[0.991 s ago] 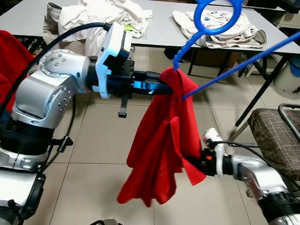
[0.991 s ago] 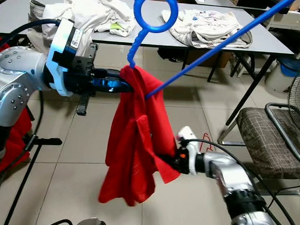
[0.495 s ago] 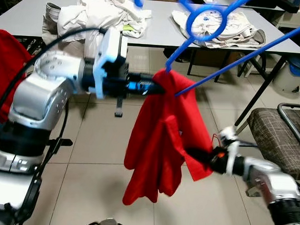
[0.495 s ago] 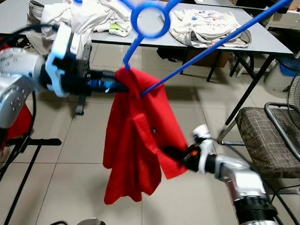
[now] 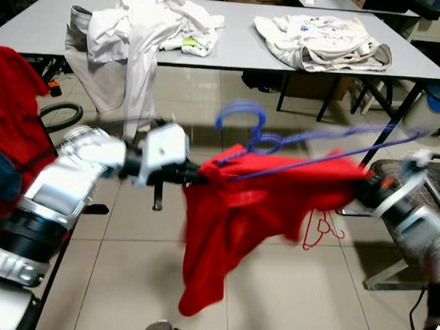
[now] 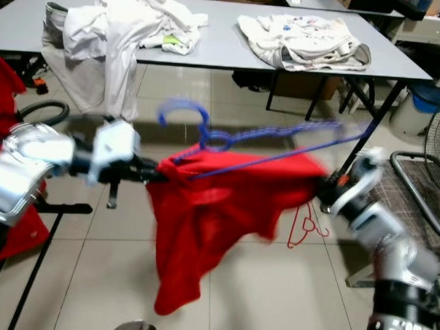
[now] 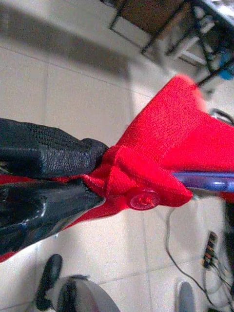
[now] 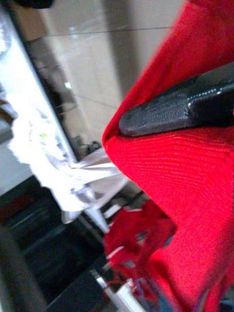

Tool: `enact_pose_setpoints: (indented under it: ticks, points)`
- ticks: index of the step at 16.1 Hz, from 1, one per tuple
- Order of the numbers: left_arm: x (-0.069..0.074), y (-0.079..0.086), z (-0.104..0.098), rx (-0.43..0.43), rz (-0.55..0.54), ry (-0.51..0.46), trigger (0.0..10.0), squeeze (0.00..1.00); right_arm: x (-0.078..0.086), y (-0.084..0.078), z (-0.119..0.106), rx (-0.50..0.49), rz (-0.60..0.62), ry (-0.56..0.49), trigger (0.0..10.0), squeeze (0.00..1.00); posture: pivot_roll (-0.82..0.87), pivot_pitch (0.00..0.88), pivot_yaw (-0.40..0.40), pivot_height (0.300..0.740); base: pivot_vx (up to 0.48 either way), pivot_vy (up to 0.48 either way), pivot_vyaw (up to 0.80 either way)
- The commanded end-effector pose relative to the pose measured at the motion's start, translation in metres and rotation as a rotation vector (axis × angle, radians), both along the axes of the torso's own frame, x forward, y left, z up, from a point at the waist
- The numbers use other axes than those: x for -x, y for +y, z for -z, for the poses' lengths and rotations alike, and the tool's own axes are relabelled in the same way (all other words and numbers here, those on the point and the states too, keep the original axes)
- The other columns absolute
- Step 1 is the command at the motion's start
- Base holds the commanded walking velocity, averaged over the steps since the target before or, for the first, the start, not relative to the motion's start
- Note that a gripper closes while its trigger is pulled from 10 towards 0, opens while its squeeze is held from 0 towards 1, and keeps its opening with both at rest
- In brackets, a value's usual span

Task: Hang hanger

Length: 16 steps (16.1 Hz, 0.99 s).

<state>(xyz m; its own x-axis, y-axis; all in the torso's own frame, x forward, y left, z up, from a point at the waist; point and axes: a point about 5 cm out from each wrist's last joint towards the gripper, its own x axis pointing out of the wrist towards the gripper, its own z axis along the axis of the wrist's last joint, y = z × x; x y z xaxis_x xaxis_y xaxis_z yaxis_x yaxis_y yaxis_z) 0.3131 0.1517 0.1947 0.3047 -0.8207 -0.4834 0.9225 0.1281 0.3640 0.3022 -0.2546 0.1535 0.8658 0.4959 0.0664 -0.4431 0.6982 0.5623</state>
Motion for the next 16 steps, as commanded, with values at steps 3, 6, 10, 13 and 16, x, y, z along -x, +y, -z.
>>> enact_pose_setpoints:
  ticks: [3,6,10,13,16]
  points:
    - [-0.01,0.012,0.033,-0.147,-0.132,-0.025,0.0,0.0,0.0,-0.007,-0.023,-0.066,0.063,-0.04,0.0,0.0,0.03,0.024,-0.008,0.74,0.0,0.0,0.0]
    - [-0.013,0.021,0.043,-0.25,-0.188,-0.086,0.0,0.0,-0.001,-0.011,-0.025,-0.102,0.108,-0.006,0.0,0.0,0.02,0.021,-0.01,0.74,0.0,0.0,0.0]
    - [-0.014,0.038,0.055,-0.314,-0.301,-0.173,0.0,0.0,0.0,-0.017,-0.027,-0.137,0.154,0.049,0.0,0.0,0.03,0.017,-0.019,0.74,0.0,0.0,0.0]
    - [-0.012,0.051,0.063,-0.425,-0.352,-0.213,0.0,0.0,-0.002,-0.017,-0.028,-0.156,0.156,0.055,0.0,0.0,0.03,0.018,-0.022,0.74,0.0,0.0,0.0]
    - [-0.012,0.068,0.066,-0.528,-0.42,-0.247,0.0,0.0,-0.002,-0.016,-0.03,-0.161,0.151,0.062,0.0,0.0,0.03,0.019,-0.03,0.74,0.0,0.0,0.0]
